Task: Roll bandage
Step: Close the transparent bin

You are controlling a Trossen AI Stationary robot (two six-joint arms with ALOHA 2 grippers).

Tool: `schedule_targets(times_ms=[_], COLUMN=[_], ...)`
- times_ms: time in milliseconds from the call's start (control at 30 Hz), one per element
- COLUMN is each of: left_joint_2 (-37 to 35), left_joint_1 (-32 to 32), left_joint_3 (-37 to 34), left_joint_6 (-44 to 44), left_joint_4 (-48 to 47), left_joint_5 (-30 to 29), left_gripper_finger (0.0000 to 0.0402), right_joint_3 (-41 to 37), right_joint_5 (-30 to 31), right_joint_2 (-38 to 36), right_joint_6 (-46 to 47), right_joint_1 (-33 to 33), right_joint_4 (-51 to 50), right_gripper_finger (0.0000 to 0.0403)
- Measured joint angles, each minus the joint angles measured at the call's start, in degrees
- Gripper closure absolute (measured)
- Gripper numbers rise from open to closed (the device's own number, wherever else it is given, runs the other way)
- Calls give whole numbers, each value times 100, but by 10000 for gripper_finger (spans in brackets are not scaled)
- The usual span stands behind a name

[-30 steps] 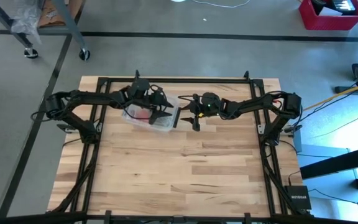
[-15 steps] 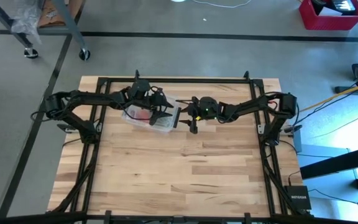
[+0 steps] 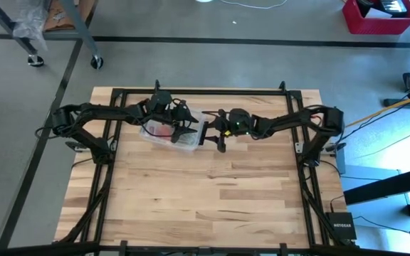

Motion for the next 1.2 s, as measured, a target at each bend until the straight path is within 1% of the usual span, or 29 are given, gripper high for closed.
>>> schedule_targets(times_ms=[133,267,500,600,867,933,967,1033,1100,1200], left_joint_2=[0,0,32,104,208,212,212,214,214,220], left_joint_1=[0,0,-57,-97,-114,-114,-114,-117,-116,-116], left_joint_3=[0,0,0,2,11,11,11,11,11,11], left_joint_6=[32,55,108,108,84,86,87,78,75,77], left_joint_4=[-2,-6,-3,68,216,223,223,244,248,259], left_joint_5=[-1,-1,-1,-13,-7,-1,4,-25,-10,-13], left_gripper_finger=[199,199,199,199,199,199,199,199,199,199], right_joint_3=[14,10,61,167,321,355,380,639,797,1256], right_joint_5=[2,163,264,452,528,656,694,735,757,880], right_joint_2=[-270,-277,-233,-222,-222,-227,-261,-321,-344,-353], right_joint_6=[-9,-11,51,63,305,353,363,376,410,456], right_joint_1=[7,81,135,157,170,200,204,208,208,247], right_joint_4=[-249,-203,-69,-176,-435,-501,-616,-1246,-1582,-2571], right_gripper_finger=[159,159,159,159,159,159,159,159,159,159])
